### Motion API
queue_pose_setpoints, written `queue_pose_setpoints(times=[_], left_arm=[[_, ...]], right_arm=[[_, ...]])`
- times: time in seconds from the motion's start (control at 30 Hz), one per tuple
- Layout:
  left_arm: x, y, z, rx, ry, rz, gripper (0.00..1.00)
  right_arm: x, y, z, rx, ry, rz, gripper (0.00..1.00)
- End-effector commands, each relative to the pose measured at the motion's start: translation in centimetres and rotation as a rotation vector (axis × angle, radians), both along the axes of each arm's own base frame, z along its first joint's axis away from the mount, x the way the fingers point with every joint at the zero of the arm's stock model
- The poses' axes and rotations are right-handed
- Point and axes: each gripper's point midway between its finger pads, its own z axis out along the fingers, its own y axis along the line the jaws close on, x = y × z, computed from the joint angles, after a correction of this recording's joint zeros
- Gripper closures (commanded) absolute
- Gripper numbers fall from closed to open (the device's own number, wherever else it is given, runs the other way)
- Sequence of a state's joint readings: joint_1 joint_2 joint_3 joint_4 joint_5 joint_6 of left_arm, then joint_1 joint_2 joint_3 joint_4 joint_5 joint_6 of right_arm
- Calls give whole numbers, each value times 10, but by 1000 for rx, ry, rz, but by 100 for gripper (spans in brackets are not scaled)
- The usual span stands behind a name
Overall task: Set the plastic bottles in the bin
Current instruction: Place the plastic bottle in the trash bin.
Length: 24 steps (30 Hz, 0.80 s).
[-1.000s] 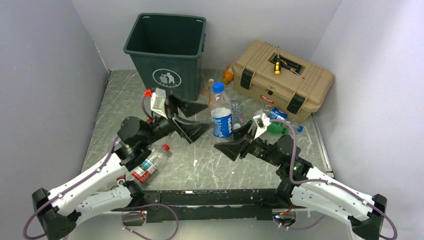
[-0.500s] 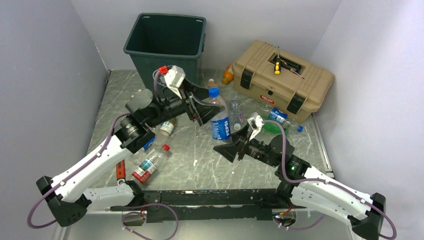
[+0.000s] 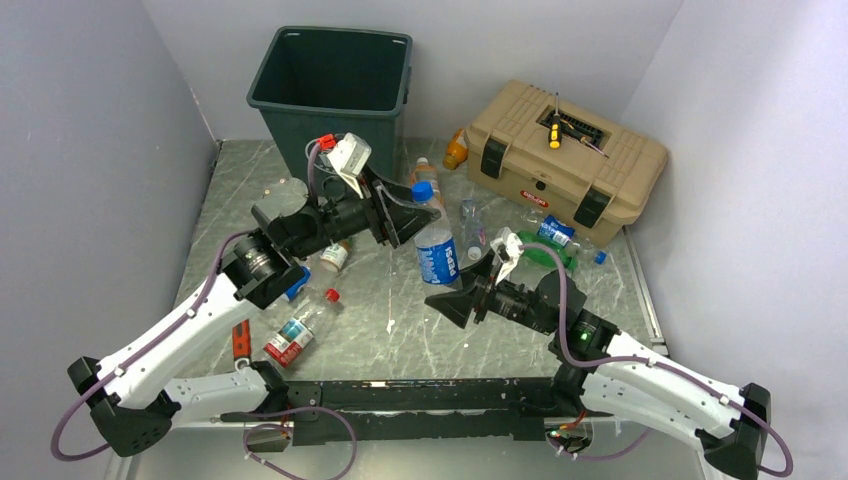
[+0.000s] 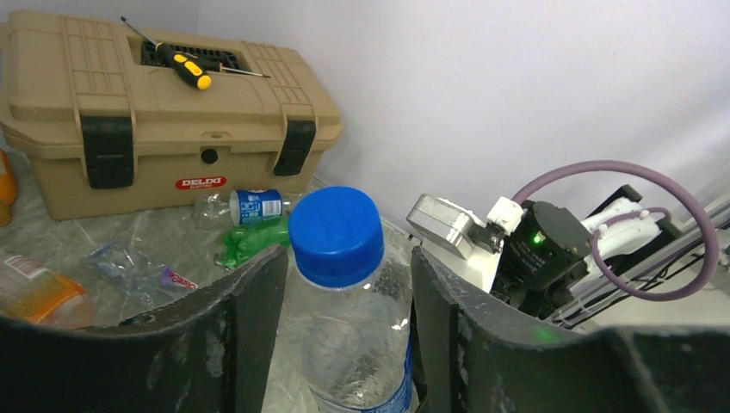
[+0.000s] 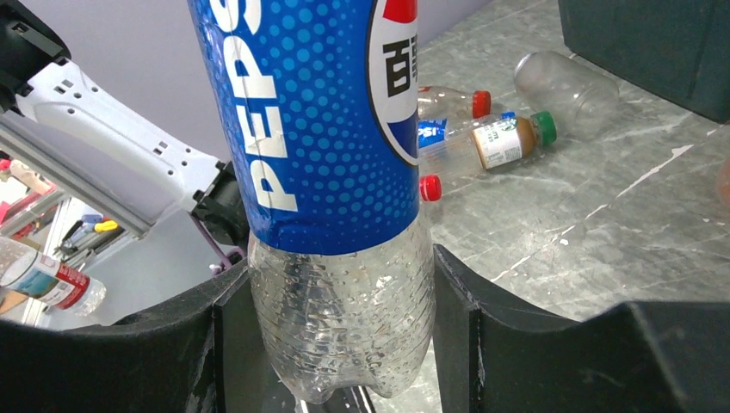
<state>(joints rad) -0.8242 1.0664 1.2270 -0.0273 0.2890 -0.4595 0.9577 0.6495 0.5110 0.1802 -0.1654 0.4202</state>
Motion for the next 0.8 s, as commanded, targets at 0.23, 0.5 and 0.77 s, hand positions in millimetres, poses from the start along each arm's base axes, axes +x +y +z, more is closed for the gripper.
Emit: queue_pose_setpoints(times=[0.23, 0.5, 0.77], left_arm=[[-14, -1, 30, -77, -33, -65, 36], [-12, -4, 29, -76, -31, -68, 38], [-13, -6, 28, -54, -60, -85, 100]], right_arm=[[-1, 5, 3, -1, -44, 16, 77], [-4, 7, -1, -18, -49, 23, 77], [-4, 6, -6, -37, -12, 9, 43]])
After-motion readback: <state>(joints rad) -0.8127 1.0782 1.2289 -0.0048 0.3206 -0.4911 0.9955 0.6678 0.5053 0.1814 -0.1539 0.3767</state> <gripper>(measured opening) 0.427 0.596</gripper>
